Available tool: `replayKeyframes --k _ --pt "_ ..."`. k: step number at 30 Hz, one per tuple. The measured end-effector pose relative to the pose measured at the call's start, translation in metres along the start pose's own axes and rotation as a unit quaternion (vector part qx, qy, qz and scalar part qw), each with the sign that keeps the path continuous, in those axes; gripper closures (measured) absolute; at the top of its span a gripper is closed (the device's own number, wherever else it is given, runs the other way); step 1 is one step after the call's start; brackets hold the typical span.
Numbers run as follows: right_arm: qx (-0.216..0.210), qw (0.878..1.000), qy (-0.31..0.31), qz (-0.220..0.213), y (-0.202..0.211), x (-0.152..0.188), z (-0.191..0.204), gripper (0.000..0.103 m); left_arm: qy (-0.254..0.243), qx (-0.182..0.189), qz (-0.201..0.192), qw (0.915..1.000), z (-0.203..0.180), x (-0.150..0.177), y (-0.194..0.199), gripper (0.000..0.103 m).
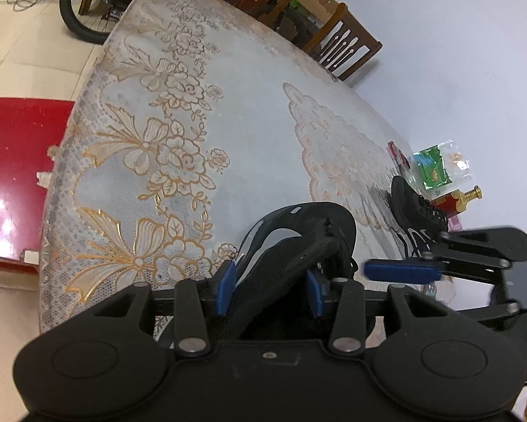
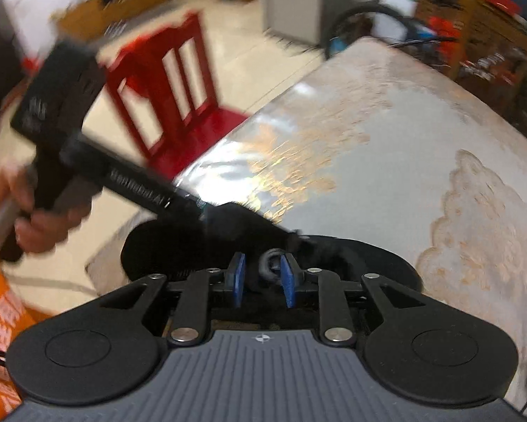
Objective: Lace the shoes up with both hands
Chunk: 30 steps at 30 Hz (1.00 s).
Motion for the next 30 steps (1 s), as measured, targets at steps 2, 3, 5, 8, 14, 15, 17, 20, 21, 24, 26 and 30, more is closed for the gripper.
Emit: replayKeyframes --k 2,3,5,8,14,15,17,20,21,24,26,30 --pt "0.015 0.999 0.048 0.018 -0.013 -0.003 0.011 0.079 -0.005 0.0 -0.002 1.0 -0.001 0.001 0.002 0.064" --pt "0.017 0.998 0.062 0.025 -0.019 -0.003 0.015 0.08 -0.006 0.0 -0.003 1.0 -0.001 0.001 0.003 0.064" --pt "0.02 0.997 0.07 0.042 -0.031 -0.004 0.017 0.08 -0.006 0.002 -0.005 1.0 0.0 0.002 0.003 0.065" --pt "0.018 0.997 0.055 0.059 -0.043 -0.004 0.013 0.08 -0.009 0.003 -0.005 0.9999 0.0 0.002 0.004 0.064" --pt "0.004 0.998 0.026 0.05 -0.044 -0.001 0.008 0.094 -0.025 0.004 0.002 0.9997 -0.003 -0.001 0.004 0.065" --pt "-0.003 0.999 0.015 0.051 -0.041 0.0 0.008 0.1 -0.027 0.004 0.004 0.9996 -0.004 -0.002 0.004 0.065" --pt "-0.003 0.999 -0.024 0.045 -0.038 0.003 0.006 0.1 -0.035 0.006 0.006 0.9993 -0.006 -0.003 0.004 0.065" --pt "0.014 0.995 -0.096 0.008 -0.023 0.012 -0.002 0.1 -0.068 0.011 0.003 0.9976 -0.016 -0.007 0.003 0.065" --pt "0.021 0.992 -0.125 -0.009 -0.017 0.015 -0.004 0.1 -0.073 0.013 0.001 0.9973 -0.017 -0.008 0.003 0.065" --pt "0.039 0.975 -0.213 -0.06 0.0 0.027 -0.008 0.1 -0.052 0.022 -0.007 0.9984 -0.014 -0.014 0.001 0.065" --pt "0.032 0.959 -0.272 -0.078 0.001 0.032 -0.011 0.1 -0.011 0.031 -0.018 0.9993 -0.006 -0.02 0.001 0.068" --pt "0.012 0.939 -0.33 -0.095 -0.005 0.029 -0.016 0.1 0.074 0.049 -0.037 0.9954 0.014 -0.031 0.002 0.069"
Point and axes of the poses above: each gripper's, at about its wrist camera, not at the fingertips, and y roughly against the way its jaws point, z to its left, x to its underside, the point moved 6 cm from there along -y, roughly the way its jaws point, and after that the axes turned 12 degrees about x, right-handed, at the moved point
